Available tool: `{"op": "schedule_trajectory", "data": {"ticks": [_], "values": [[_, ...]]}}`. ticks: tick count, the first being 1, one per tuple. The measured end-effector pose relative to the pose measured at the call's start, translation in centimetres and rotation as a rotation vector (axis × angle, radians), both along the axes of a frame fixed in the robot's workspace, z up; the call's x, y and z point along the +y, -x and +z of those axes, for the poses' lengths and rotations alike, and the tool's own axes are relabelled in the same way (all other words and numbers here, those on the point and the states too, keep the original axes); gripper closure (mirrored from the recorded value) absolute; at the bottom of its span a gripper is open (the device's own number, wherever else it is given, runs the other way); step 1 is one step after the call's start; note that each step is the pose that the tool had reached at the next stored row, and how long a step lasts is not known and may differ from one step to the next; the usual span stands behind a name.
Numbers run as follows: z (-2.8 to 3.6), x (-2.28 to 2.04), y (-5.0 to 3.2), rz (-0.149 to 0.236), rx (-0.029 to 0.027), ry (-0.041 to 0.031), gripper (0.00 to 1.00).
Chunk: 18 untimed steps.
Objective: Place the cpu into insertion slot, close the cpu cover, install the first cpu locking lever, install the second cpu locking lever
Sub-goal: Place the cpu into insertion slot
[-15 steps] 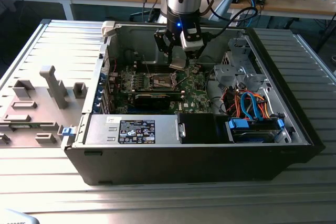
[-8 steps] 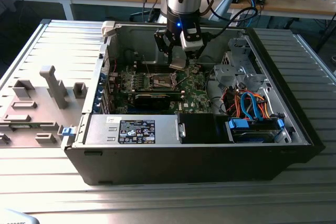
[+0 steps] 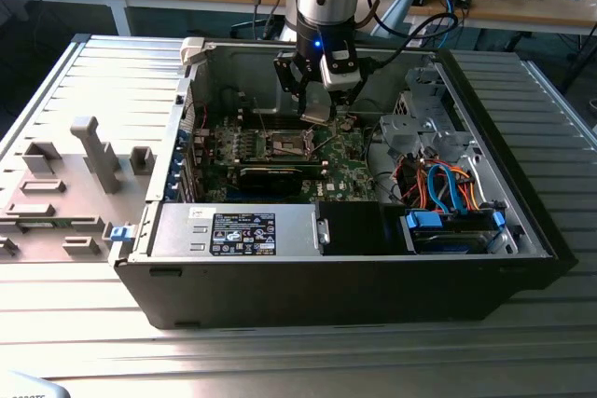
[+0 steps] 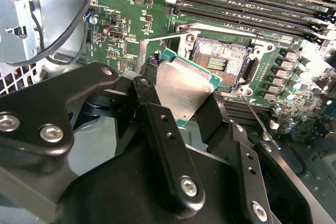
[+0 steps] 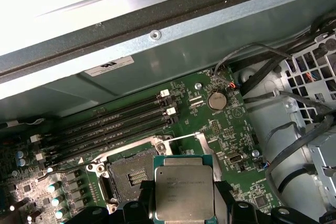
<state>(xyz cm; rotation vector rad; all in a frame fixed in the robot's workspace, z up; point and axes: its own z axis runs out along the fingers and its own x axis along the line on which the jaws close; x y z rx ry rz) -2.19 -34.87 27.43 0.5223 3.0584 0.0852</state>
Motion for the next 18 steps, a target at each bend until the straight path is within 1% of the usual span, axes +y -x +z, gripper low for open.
{"op": "schedule_trajectory", "data": {"ticks": [18], "values": [[-0.01,0.00,0.00,-0.007,0.0000,0.0017,0.46]]}}
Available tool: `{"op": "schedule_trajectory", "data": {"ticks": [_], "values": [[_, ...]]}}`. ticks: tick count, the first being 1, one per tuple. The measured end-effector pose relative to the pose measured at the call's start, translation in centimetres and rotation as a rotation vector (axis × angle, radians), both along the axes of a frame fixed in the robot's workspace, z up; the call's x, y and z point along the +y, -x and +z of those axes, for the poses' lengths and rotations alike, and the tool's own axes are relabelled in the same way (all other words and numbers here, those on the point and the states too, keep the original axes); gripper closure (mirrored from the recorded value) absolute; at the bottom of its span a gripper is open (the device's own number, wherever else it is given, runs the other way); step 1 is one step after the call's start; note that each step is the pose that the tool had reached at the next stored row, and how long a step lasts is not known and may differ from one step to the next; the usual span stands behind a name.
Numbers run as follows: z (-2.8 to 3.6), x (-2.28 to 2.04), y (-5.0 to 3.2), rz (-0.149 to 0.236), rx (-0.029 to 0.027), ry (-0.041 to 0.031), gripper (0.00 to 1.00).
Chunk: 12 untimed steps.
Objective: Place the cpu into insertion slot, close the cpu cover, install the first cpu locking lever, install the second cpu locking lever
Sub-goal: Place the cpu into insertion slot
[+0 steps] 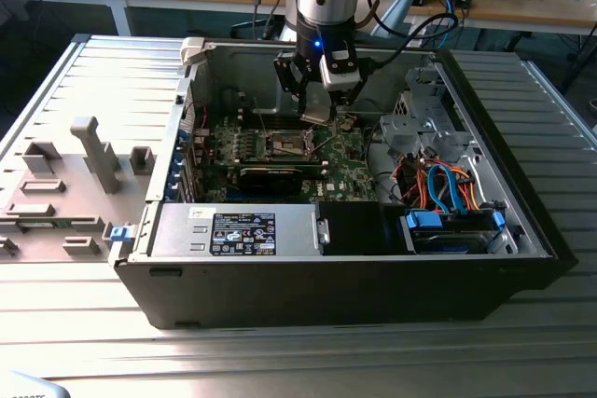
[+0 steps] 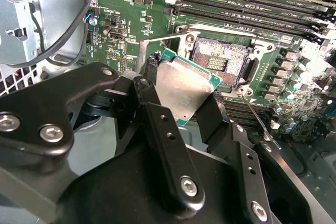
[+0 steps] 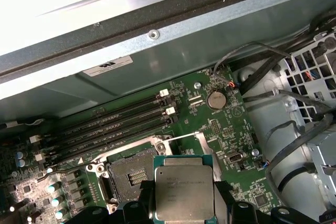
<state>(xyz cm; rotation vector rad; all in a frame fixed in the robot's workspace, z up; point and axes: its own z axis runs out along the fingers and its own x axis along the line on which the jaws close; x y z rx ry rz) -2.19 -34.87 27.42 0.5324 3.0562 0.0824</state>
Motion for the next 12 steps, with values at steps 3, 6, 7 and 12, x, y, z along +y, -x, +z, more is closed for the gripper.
{"op": "schedule_trajectory", "data": {"ticks": [3,6,7,12], "values": [[0.00,0.00,0.00,-0.001,0.0000,0.0005,0.46],[0.00,0.00,0.00,-0.003,0.0000,0.0008,0.46],[0.00,0.00,0.00,-0.003,0.0000,0.0009,0.46],[0.00,0.00,0.00,-0.007,0.0000,0.0039,0.46]]}}
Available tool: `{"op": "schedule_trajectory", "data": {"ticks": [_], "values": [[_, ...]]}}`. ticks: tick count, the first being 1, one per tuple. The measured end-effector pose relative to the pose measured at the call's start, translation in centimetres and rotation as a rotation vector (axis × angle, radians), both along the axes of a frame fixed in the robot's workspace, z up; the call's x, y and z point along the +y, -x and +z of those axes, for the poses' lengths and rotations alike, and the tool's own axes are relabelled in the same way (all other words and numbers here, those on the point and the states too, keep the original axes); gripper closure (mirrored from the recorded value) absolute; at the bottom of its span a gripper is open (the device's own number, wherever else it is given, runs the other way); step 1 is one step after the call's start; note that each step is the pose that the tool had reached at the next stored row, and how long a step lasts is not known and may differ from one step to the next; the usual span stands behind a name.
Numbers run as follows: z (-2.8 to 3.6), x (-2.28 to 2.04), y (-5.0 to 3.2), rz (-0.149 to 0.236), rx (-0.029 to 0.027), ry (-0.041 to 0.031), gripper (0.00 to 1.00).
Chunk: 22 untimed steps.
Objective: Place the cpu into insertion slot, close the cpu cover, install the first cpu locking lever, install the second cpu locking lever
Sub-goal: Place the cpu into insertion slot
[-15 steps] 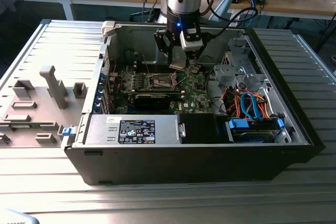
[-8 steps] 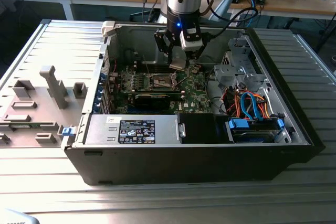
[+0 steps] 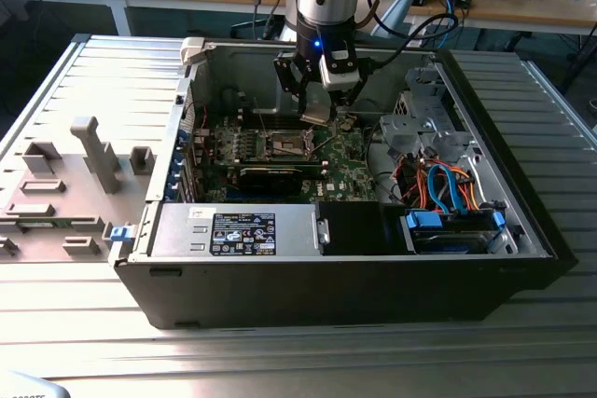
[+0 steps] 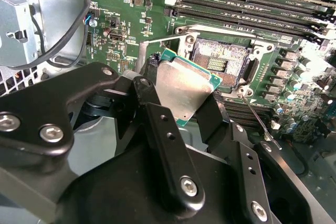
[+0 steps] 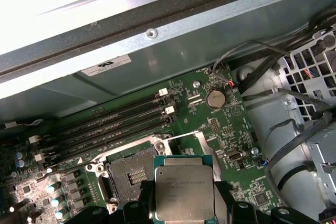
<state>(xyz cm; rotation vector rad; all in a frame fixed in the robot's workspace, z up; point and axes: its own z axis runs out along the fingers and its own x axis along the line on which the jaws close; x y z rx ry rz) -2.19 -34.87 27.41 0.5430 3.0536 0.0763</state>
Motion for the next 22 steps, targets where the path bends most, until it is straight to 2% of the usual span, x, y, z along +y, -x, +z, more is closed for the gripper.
{"op": "schedule_trajectory", "data": {"ticks": [9,22], "values": [[-0.02,0.00,0.00,-0.006,0.0000,0.0026,0.46],[-0.04,0.00,0.00,-0.025,0.0000,0.0026,0.46]]}}
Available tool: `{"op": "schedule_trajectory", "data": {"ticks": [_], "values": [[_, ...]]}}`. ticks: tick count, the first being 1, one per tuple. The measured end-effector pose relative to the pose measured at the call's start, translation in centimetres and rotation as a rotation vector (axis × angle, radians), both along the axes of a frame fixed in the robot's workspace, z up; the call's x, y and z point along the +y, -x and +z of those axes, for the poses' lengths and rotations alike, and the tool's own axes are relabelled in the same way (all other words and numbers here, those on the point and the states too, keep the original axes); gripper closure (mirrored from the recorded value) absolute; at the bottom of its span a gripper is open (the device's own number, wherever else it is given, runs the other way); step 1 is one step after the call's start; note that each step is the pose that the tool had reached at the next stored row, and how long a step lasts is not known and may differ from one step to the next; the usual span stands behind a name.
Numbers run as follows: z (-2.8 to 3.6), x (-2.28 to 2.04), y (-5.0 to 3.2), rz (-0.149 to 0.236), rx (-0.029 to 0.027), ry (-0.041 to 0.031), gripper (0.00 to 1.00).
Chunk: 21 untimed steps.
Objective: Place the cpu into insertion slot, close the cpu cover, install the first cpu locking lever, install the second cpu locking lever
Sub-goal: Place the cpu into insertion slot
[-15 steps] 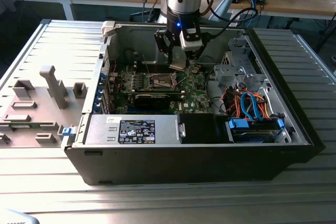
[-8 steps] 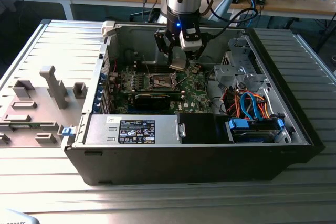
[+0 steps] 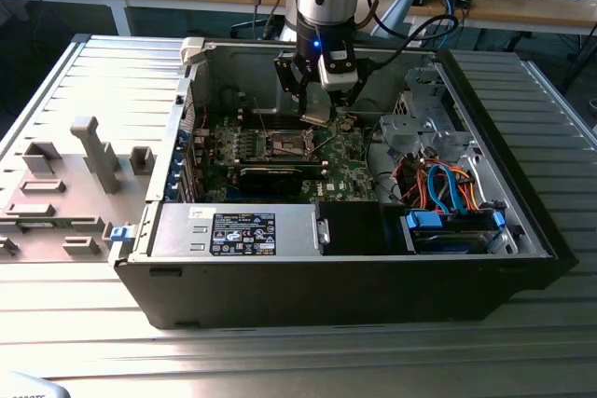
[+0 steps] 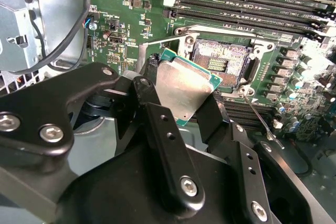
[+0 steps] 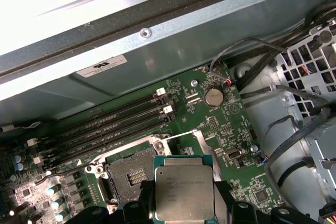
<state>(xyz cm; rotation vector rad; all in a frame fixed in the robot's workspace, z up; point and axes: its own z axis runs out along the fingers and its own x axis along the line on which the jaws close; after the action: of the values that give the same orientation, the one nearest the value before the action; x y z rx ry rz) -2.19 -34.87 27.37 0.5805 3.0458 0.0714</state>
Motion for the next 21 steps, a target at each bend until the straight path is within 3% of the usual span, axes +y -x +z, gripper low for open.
{"op": "schedule_trajectory", "data": {"ticks": [21], "values": [[0.00,0.00,0.00,-0.011,0.0000,0.0000,0.46]]}}
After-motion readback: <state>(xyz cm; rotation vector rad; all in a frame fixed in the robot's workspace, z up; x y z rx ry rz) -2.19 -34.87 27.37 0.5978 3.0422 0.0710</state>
